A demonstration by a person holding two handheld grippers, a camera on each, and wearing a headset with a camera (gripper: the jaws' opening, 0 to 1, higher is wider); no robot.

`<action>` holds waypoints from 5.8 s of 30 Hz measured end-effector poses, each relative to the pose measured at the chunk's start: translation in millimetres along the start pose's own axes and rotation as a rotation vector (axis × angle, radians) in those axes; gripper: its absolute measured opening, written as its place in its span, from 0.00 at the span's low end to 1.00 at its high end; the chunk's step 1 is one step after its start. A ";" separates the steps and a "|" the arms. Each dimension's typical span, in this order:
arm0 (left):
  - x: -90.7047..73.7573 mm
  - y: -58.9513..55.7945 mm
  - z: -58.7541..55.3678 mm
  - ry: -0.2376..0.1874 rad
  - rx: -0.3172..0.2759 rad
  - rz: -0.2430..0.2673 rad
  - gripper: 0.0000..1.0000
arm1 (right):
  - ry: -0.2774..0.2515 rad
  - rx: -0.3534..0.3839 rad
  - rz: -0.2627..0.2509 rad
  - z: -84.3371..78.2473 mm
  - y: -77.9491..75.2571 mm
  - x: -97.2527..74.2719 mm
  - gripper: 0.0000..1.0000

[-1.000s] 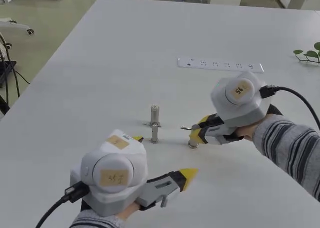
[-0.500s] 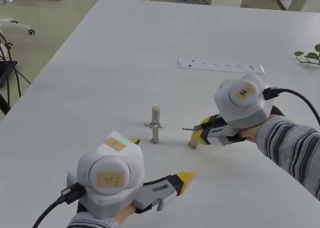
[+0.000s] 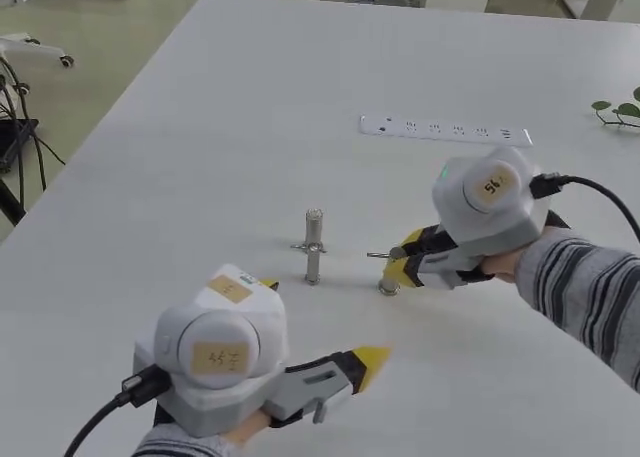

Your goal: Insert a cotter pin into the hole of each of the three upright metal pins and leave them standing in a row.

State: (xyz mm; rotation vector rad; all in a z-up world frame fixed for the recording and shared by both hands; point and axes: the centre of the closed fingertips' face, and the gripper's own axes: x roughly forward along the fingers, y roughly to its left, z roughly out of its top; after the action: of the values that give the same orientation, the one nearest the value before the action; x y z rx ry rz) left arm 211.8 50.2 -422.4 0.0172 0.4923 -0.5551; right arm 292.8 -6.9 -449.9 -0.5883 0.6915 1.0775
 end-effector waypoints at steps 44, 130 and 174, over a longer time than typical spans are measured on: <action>-3.9 -2.4 -5.8 -0.018 0.033 -0.041 0.99 | -0.170 0.263 0.032 84.4 -19.9 73.0 0.18; -20.3 -25.5 0.5 -0.039 0.080 -0.083 0.97 | -0.024 0.317 -0.116 -36.0 5.7 -46.9 0.08; -21.9 -30.8 -3.9 -0.020 0.083 -0.095 0.96 | -0.086 0.408 -0.143 -33.5 29.0 -36.9 0.10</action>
State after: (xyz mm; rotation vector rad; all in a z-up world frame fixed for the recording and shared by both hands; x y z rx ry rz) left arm 178.2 35.5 -412.4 0.0676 0.4518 -0.6678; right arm 247.3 -42.3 -446.8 -0.2344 0.7566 0.7940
